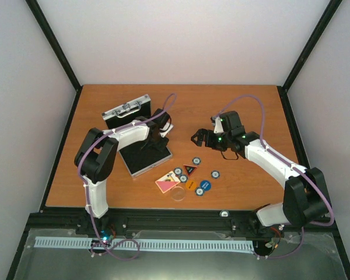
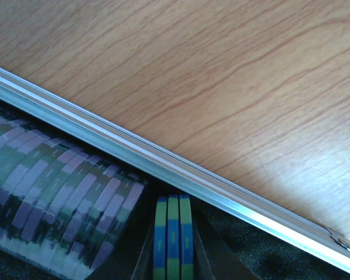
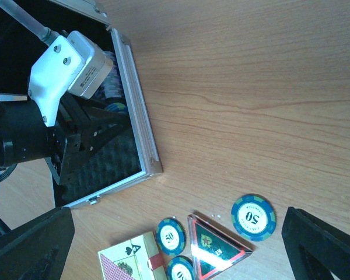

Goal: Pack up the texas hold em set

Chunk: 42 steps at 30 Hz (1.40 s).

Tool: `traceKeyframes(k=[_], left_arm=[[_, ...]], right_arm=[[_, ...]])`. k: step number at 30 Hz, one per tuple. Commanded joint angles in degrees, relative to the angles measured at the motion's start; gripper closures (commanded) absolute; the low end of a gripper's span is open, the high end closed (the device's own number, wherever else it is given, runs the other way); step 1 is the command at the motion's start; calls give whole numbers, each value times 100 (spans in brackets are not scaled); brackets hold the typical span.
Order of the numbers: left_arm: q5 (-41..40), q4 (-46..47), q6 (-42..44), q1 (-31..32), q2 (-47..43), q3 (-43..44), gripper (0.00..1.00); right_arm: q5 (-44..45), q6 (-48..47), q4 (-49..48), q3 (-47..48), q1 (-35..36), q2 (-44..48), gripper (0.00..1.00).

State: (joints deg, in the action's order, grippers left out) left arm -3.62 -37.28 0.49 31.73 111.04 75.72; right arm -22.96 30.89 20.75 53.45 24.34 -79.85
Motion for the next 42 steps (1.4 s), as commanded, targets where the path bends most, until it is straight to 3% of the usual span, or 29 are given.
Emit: traceKeyframes(k=[1,42], left_arm=[[-42,27,83,9,-100,208,86],[-196,-127,56,105,-717,495,82]], right_arm=[[-24,-26,-98,-67,-70,148,0],[-100,-38,-137,-107,-73,185,0]])
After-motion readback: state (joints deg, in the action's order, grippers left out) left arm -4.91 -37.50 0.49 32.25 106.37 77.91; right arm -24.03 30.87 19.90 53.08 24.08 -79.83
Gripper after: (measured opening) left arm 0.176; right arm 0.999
